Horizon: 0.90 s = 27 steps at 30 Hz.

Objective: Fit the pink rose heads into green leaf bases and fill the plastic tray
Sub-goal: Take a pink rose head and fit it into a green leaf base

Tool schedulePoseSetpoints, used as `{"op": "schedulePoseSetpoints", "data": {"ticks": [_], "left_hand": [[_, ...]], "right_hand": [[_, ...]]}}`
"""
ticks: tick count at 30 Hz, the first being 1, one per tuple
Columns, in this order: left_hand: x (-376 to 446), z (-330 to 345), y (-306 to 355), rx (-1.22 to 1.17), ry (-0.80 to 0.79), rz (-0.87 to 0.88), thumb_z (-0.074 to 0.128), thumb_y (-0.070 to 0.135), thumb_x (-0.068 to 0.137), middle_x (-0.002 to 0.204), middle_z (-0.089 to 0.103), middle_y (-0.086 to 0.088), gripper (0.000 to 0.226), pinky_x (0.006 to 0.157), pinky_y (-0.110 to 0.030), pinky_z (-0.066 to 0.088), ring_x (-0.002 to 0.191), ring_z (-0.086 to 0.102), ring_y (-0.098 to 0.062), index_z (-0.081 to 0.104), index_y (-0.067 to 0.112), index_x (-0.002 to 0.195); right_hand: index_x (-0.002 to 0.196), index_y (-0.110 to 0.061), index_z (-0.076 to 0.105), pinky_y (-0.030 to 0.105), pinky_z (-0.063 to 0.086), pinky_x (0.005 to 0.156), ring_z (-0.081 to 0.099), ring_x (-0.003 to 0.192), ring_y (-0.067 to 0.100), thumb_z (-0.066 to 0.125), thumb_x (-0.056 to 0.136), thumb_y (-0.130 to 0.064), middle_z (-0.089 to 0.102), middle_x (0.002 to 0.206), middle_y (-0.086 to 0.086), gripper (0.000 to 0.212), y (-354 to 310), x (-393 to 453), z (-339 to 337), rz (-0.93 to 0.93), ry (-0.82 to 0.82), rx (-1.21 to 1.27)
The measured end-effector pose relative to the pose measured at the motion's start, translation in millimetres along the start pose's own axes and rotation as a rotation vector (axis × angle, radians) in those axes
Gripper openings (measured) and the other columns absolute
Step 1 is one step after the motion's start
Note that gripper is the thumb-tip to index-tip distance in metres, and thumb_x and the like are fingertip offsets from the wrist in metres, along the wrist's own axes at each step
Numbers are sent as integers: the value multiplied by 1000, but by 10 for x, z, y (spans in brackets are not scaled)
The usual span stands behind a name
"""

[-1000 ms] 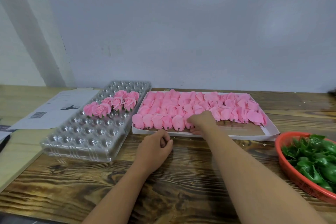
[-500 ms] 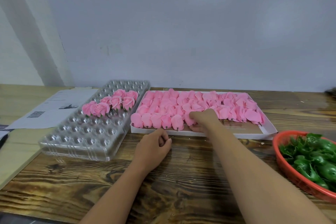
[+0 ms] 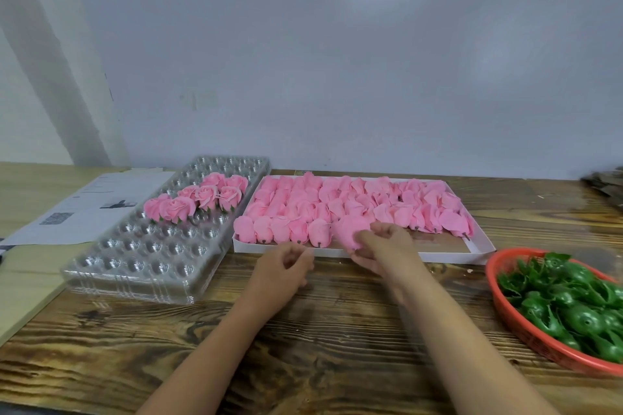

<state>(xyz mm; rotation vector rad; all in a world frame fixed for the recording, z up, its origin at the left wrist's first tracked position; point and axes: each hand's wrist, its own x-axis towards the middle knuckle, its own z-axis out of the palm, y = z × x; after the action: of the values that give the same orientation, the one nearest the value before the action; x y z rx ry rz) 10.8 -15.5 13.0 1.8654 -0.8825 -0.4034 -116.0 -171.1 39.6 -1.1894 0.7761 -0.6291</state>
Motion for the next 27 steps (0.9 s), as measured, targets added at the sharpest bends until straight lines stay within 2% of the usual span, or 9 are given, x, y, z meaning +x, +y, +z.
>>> {"op": "schedulePoseSetpoints", "data": {"ticks": [4, 7, 10, 13, 16, 18, 21, 24, 27], "left_hand": [[-36, 207, 280, -302, -226, -153, 59, 50, 97, 111, 74, 11, 30, 73, -19, 57, 95, 71, 1, 68, 29, 117], [-43, 352, 397, -443, -331, -123, 62, 52, 94, 119, 75, 3, 37, 96, -39, 57, 115, 69, -16, 73, 26, 119], [-44, 416, 466, -522, -300, -108, 69, 44, 88, 113, 77, -4, 30, 100, -52, 55, 112, 71, -24, 76, 26, 110], [-32, 463, 481, -508, -302, -37, 76, 36, 83, 106, 78, -7, 27, 99, -50, 56, 106, 73, -23, 76, 21, 106], [-38, 520, 468, -500, -236, 2, 76, 23, 88, 102, 78, -8, 17, 98, -44, 57, 103, 74, -23, 77, 15, 103], [-50, 556, 436, -549, -176, 5, 70, 17, 94, 101, 77, -13, 11, 97, -44, 56, 102, 73, -28, 77, 10, 99], [-75, 567, 453, -717, -102, -73, 68, 20, 96, 102, 77, -16, 12, 84, -41, 61, 98, 74, -30, 79, 17, 94], [-104, 567, 476, -794, -103, -143, 69, 27, 96, 105, 78, -11, 15, 80, -32, 60, 100, 75, -25, 80, 19, 101], [-122, 574, 472, -818, -104, -167, 68, 30, 96, 110, 77, -11, 27, 83, -29, 58, 105, 73, -25, 75, 12, 114]], "right_hand": [[113, -17, 57, 35, 62, 73, 73, 87, 24, 77, 79, -9, 70, 100, 13, 40, 162, -230, 34, -163, -9, -55], [109, -22, 58, 29, 60, 64, 71, 75, 13, 74, 81, -9, 74, 85, 1, 35, 224, -373, 42, -336, -56, -169], [108, -26, 59, 28, 58, 66, 70, 74, 12, 70, 81, -2, 73, 84, -3, 38, 246, -436, 21, -410, -113, -207], [114, -24, 59, 22, 56, 78, 71, 93, 10, 70, 77, 9, 73, 99, -6, 50, 269, -434, -38, -466, -147, -203], [114, -29, 56, 15, 53, 79, 70, 97, 7, 70, 77, 13, 72, 106, -14, 58, 289, -426, -75, -510, -194, -194], [116, -34, 55, 15, 52, 78, 70, 95, 6, 74, 78, 7, 72, 104, -14, 60, 316, -421, -74, -508, -208, -204], [117, -39, 52, 17, 53, 75, 69, 87, 7, 81, 75, -5, 71, 98, -13, 61, 381, -430, -32, -496, -164, -224], [110, -38, 55, 11, 51, 72, 67, 87, 4, 84, 74, -18, 68, 99, -21, 51, 423, -472, 8, -532, -86, -306], [100, -40, 56, 3, 46, 69, 66, 85, -4, 83, 75, -15, 67, 97, -29, 44, 421, -501, 30, -600, -50, -399]]}}
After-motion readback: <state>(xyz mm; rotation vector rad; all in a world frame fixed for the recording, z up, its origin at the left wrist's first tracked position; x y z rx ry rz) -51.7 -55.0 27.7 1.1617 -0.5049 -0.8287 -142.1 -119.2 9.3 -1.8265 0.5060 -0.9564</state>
